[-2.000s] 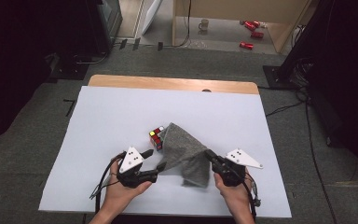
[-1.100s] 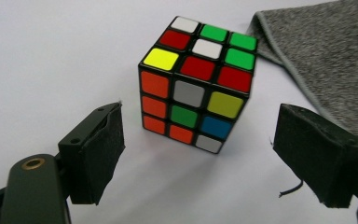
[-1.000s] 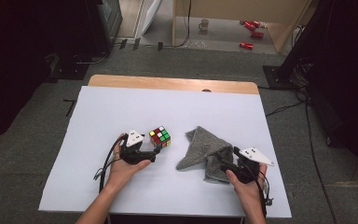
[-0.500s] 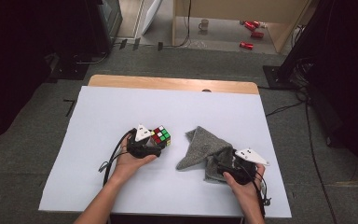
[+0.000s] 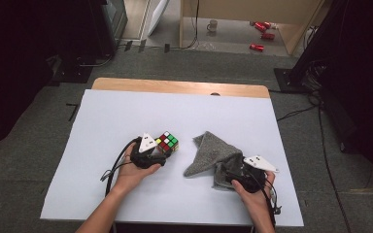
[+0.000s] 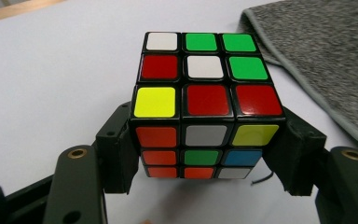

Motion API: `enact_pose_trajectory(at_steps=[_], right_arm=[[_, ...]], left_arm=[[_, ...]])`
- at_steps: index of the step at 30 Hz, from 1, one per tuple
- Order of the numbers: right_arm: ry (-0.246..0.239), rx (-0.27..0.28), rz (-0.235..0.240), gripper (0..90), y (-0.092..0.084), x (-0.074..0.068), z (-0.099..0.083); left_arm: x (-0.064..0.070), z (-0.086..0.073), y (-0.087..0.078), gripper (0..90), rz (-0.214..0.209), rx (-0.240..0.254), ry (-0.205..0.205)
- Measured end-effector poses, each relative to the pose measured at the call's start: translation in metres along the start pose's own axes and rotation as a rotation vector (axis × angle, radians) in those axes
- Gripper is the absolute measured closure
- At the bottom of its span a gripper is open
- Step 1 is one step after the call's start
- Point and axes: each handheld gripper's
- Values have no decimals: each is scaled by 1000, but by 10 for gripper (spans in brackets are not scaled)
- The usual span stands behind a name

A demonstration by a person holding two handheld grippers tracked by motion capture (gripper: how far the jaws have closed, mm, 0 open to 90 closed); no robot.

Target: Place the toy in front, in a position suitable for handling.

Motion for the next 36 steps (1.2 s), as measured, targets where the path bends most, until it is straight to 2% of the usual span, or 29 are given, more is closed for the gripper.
enact_pose_trajectory(at_steps=[12,16,20,22,26,29,30,31,32,36], right_arm=[[-5,-9,-3,208,3,-3,-1],[-8,-13,-7,206,5,-4,-1],[-6,-13,-8,205,5,-3,-2],[-6,-14,-8,204,5,-3,-3],[-3,-18,-10,199,6,-3,-3],[-6,-19,-12,183,6,-3,-3],[-1,-20,-13,163,7,-3,-3],[-1,-20,-13,163,7,-3,-3],[-4,-21,-15,152,7,-3,-3],[1,-23,-17,143,7,-3,-4]], left_arm=[[18,-21,-32,348,-95,12,54],[23,-22,-35,348,-109,12,71],[27,-25,-35,348,-110,-10,92],[25,-27,-35,348,-117,-3,77],[24,-28,-36,347,-125,-5,73],[21,-28,-37,338,-129,-17,27],[20,-28,-38,237,-126,-25,12],[18,-28,-38,237,-121,-31,1],[16,-29,-39,150,-115,-37,-7],[8,-31,-47,84,-104,-32,-22]])
Point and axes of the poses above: each handheld gripper's, and its own axes: y roughly forward along the jaws, z roughly out of its top, x roughly to its right, and after that the axes turned 12 degrees about z, right-handed
